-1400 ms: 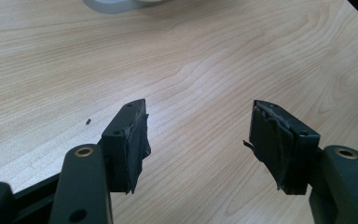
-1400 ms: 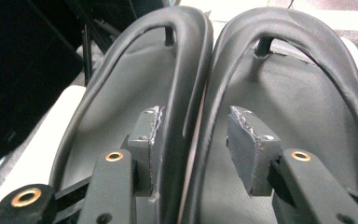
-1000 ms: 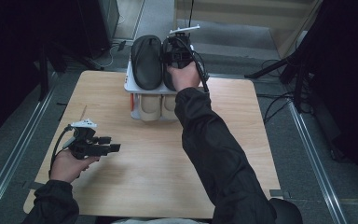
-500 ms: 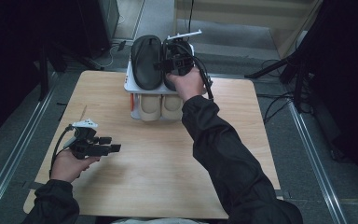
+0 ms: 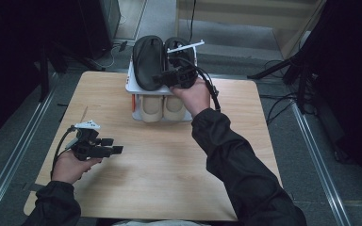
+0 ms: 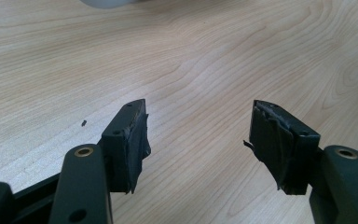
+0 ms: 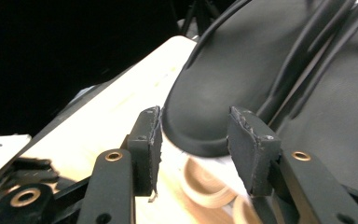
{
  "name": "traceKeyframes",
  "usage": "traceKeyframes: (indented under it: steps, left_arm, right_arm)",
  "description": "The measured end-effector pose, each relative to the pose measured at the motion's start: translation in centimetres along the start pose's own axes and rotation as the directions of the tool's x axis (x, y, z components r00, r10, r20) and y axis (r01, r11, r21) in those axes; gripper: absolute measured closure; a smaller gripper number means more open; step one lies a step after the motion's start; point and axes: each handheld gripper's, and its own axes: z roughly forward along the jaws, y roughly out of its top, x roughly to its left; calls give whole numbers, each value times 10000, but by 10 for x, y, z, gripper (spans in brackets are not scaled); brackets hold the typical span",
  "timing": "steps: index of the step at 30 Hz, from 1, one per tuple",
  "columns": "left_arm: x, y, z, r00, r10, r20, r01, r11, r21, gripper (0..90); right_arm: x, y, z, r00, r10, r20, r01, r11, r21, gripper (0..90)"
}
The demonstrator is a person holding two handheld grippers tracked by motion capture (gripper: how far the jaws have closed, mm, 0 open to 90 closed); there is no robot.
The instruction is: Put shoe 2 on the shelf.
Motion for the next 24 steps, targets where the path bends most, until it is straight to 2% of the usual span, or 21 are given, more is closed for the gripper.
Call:
traceKeyframes:
  steps: [5, 6, 8, 12, 19, 21, 22, 24]
  left_arm:
    - [0, 0, 1, 10000, 19, -20, -19, 10000, 20, 377]
    - [0, 0, 1, 10000, 21, -24, -21, 10000, 23, 377]
    - [0, 0, 1, 10000, 19, -33, -19, 10000, 27, 377]
    - [0, -1, 2, 10000, -68, 3, 68, 10000, 46, 376]
    - [0, -1, 3, 10000, 19, 32, -19, 9999, 108, 376]
    - [0, 0, 3, 10000, 26, 30, -26, 9999, 116, 376]
    - [0, 0, 4, 10000, 16, 22, -16, 9999, 114, 377]
    - [1, 0, 4, 10000, -12, 20, 12, 9999, 121, 376]
  right_arm:
    - [5, -9, -4, 9989, -317, -340, 317, 9995, 5, 556]
    - [8, -14, -6, 9979, -538, -368, 539, 9985, 22, 556]
    - [11, -19, -7, 9966, -673, -475, 677, 9977, 64, 556]
    - [14, -30, -11, 9945, -869, -586, 869, 9962, -29, 552]
    - [16, -49, -18, 9907, -1059, -851, 1046, 9943, -196, 552]
    - [17, -55, -19, 9883, -1199, -943, 1183, 9927, -227, 545]
    - [17, -62, -19, 9850, -1418, -982, 1389, 9897, -353, 530]
    - [15, -69, -19, 9848, -1359, -1079, 1344, 9907, -211, 530]
